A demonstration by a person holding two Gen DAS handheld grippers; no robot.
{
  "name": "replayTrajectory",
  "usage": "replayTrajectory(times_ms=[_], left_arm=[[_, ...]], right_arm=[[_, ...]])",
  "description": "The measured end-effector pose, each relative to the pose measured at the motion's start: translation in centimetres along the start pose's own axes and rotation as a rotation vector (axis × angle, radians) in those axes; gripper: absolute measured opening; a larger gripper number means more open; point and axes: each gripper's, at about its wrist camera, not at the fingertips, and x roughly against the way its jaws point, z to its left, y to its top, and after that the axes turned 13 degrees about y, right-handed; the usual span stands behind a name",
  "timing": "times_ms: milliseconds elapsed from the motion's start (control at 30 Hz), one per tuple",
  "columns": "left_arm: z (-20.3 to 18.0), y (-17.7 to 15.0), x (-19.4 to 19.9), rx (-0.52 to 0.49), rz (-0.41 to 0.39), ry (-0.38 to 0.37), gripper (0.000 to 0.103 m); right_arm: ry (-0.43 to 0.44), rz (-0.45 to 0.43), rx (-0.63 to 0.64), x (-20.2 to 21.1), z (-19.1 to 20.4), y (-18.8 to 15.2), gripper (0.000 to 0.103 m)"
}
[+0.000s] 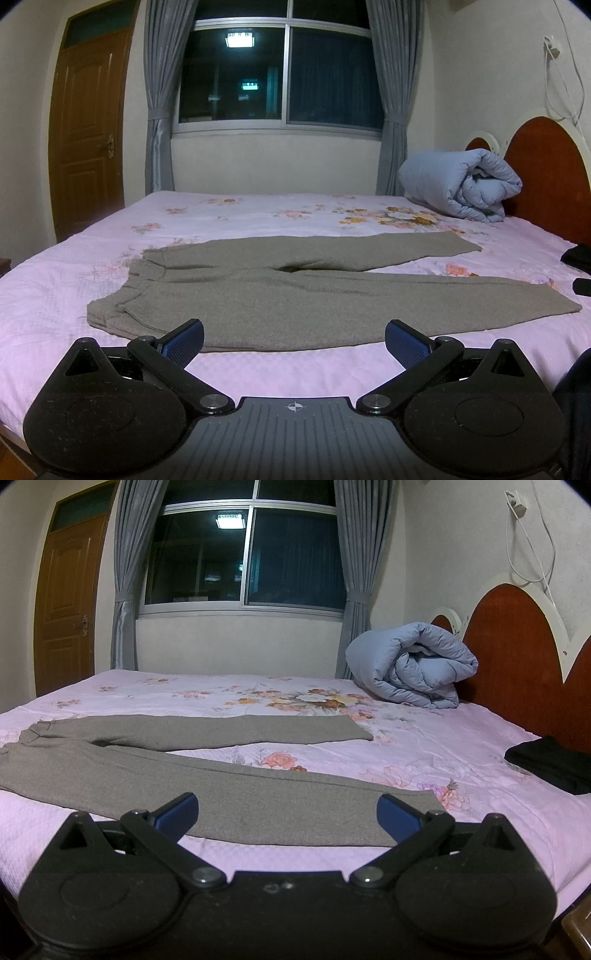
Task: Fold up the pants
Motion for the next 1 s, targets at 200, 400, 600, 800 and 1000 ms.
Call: replayTrajectory(times_ms=[200,400,600,800,1000], left_arm=[[0.01,0.0,0.0,0.0,0.0,0.0,0.103],[0.02,0.01,0.0,0.001,0.0,0.001,0.103],[-0.02,-0.01,-0.02,0.0,0.001,0.0,0.103],[0.04,0.03,-0.02,0.001,0.001,0.0,0.103],[0.06,0.03,-0.04,0.001,0.001,0.0,0.103]], right_arm=[[0.0,0.001,0.0,-0.01,-0.17,-0.01,0.097],[0.0,0.001,-0.001,-0.06,-0.05,-0.06,0.097],[0.0,0.003,-0.001,-0.07,-0.06,0.0,0.097],[0.0,0.003,-0.002,-0.04,-0.08,0.02,0.097],[0.001,0.003,-0.003,-0.02,-0.13,0.02,0.097]])
